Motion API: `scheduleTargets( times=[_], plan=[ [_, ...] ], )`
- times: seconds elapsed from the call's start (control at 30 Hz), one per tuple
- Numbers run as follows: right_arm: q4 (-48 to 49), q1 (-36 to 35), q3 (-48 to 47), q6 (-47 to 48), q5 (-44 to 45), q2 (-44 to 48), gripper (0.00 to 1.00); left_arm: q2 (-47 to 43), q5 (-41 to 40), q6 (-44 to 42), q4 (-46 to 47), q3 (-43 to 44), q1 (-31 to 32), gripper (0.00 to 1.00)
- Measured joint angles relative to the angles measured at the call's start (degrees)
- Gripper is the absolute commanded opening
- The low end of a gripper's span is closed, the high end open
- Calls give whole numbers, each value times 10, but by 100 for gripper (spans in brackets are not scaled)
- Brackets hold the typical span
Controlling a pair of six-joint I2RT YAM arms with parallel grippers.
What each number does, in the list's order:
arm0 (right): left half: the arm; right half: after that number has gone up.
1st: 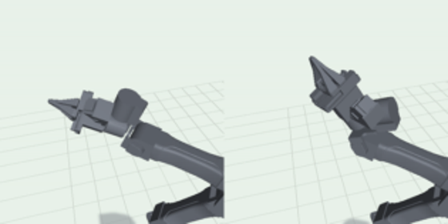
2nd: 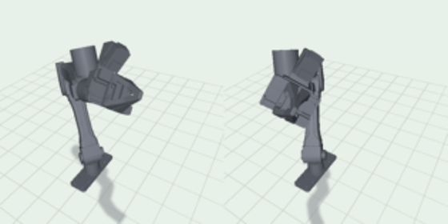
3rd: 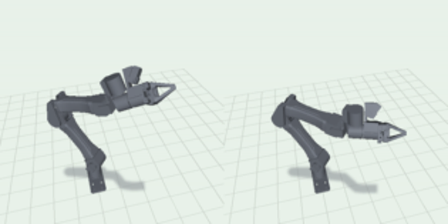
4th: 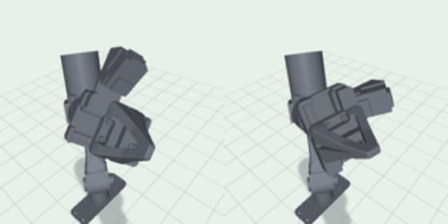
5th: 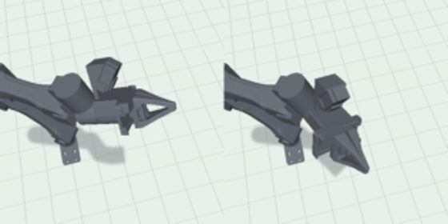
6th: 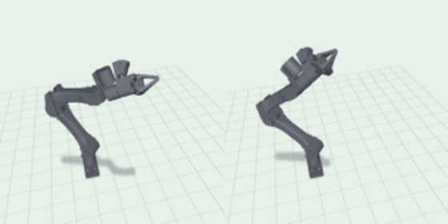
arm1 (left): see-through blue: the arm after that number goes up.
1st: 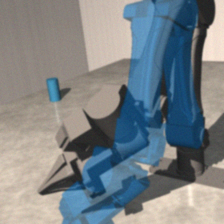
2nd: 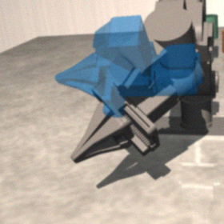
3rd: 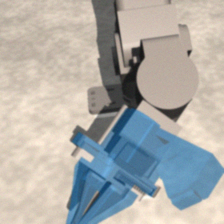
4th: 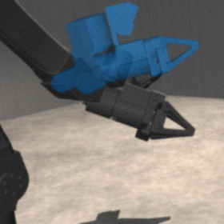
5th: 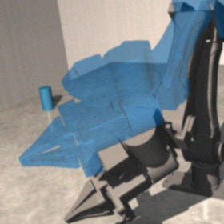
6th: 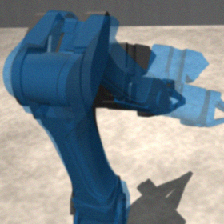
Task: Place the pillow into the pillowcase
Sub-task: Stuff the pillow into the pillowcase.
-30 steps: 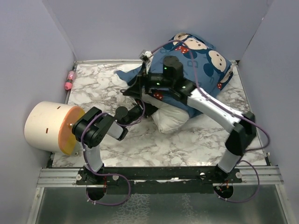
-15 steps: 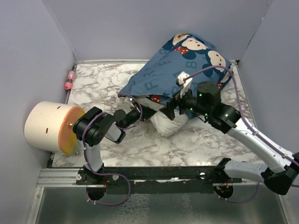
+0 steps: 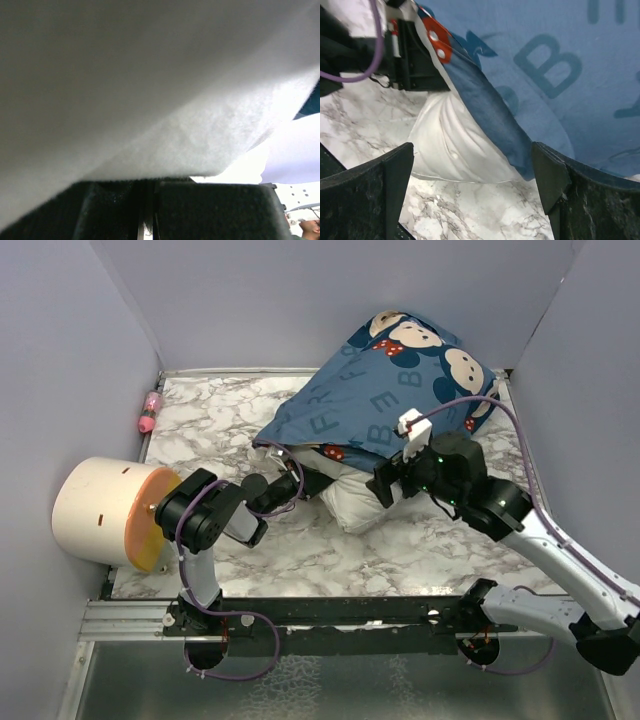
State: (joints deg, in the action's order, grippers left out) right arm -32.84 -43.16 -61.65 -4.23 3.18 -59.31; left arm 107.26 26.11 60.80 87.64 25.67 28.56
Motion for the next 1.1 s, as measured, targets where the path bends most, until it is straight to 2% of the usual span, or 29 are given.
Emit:
scheduleTargets(
  times=[0.2,0.3,0.43,0.5,0.53,0.57,0.6,0.67,0.73,0.77,0.83,0.97,1.1],
  plan=[
    [1,2,-25,25,23,47,100,0,6,0,0,0,-1,0],
    [3,26,-33,30,32,14,100,0,10,1,0,1,-1,0],
    [6,93,-12,31,25,-46,100,0,13,1,0,1,-1,0],
    [2,119,6,33,24,-64,95,-1,15,1,0,1,-1,0],
    [0,128,10,33,21,-69,91,-2,16,1,0,1,-1,0],
    [0,130,11,33,16,-74,82,-2,18,1,0,1,-1,0],
    [3,131,11,34,9,-76,70,-2,19,1,0,2,-1,0],
    [5,131,11,37,-13,-82,34,-2,22,1,0,2,-2,0],
    [9,132,11,38,-58,-90,13,-2,25,2,0,2,-4,0],
    [11,133,11,48,-95,-95,6,-3,26,1,0,2,-4,0],
    [14,134,12,49,-159,-97,1,-5,28,1,0,2,-5,0],
    [52,137,44,40,-301,-75,1,-12,29,1,0,9,-9,0],
    [107,122,51,8,-386,-67,1,-13,33,3,0,26,-11,0]
  ],
)
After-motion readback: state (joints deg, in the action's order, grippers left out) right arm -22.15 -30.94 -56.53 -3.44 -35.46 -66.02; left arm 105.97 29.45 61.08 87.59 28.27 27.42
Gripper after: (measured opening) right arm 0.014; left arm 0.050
